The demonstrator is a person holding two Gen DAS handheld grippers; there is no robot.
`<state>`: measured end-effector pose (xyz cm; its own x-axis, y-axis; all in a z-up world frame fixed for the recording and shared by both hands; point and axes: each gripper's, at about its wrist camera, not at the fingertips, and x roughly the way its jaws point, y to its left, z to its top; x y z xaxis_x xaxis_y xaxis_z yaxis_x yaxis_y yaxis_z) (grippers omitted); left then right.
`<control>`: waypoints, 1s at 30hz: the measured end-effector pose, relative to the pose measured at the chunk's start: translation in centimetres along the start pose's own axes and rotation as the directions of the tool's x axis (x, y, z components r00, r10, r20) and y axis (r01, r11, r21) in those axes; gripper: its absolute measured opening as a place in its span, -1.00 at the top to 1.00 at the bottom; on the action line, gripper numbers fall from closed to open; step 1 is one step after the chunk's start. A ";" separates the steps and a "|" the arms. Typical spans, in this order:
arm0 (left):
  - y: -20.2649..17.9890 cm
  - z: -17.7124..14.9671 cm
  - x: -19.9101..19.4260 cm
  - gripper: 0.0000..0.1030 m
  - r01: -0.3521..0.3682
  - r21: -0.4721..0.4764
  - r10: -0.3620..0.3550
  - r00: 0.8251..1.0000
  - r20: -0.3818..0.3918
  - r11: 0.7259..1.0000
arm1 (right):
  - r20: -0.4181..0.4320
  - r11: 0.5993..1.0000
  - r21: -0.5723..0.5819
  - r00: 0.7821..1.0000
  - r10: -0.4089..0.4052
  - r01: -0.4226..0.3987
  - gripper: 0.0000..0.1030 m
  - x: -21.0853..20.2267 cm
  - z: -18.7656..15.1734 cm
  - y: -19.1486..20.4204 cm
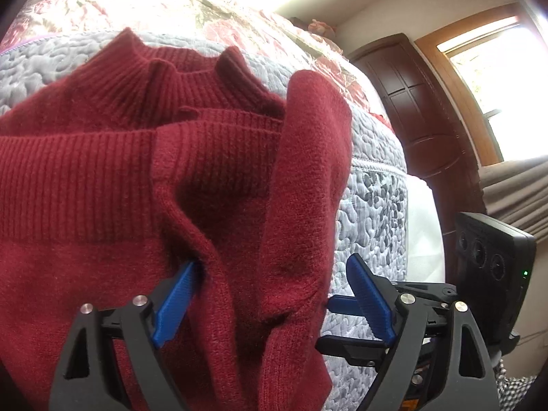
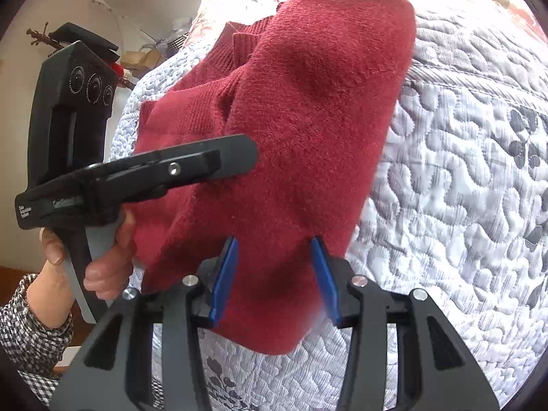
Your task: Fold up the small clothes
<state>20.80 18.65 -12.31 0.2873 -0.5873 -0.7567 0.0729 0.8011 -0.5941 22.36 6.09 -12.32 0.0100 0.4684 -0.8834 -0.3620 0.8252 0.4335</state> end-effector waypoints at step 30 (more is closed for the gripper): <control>10.4 -4.2 -18.3 0.64 -0.189 -0.179 0.232 0.937 0.261 0.966 | 0.017 0.996 0.069 0.999 -0.050 0.049 -0.07 -3.4 -3.2 -2.7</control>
<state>12.29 37.25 -5.82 0.5359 -0.3340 -0.7754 -0.1547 0.8640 -0.4791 20.29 1.27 -11.05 0.0443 0.4316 -0.9010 -0.2964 0.8669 0.4008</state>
